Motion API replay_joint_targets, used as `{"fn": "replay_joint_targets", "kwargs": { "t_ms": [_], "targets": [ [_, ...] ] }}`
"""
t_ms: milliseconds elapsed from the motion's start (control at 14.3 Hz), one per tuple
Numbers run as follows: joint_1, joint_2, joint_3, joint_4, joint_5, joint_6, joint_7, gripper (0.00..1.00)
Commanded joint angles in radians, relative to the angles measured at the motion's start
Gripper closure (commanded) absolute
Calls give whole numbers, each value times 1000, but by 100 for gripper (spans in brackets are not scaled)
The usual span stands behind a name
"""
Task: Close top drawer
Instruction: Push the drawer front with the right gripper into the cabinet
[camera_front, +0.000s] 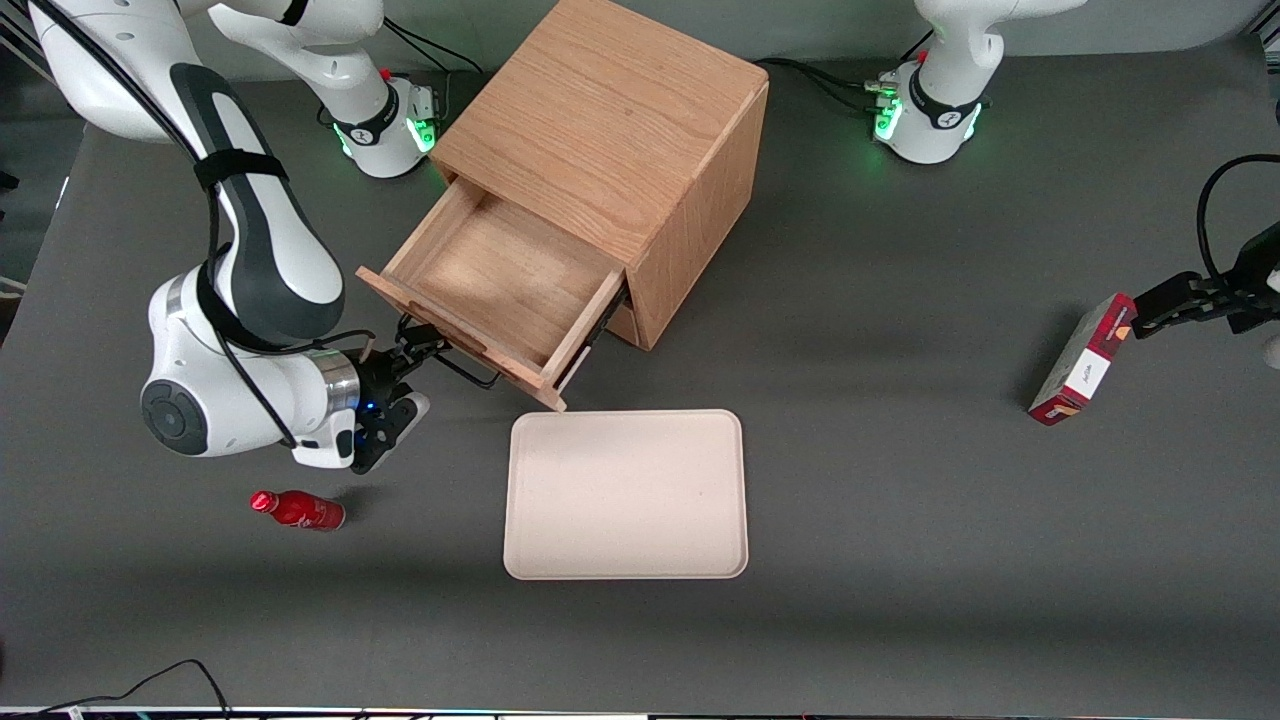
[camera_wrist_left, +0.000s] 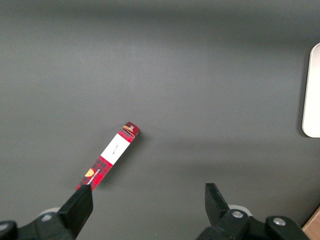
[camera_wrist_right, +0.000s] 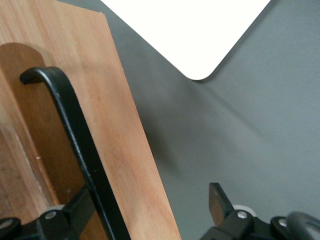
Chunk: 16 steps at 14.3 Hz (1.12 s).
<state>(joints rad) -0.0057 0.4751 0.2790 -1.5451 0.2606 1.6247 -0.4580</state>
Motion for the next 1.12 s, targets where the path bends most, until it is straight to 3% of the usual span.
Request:
{"fn": "replay_joint_targets", "kwargs": {
  "t_ms": [0,349,1047],
  "targets": [
    [-7,-88,19,-108,54,32,45,0],
    [-8,-174,72,-211,62,64,101,0],
    [-8,-305,126,-408,155,164,142,0]
  ]
}}
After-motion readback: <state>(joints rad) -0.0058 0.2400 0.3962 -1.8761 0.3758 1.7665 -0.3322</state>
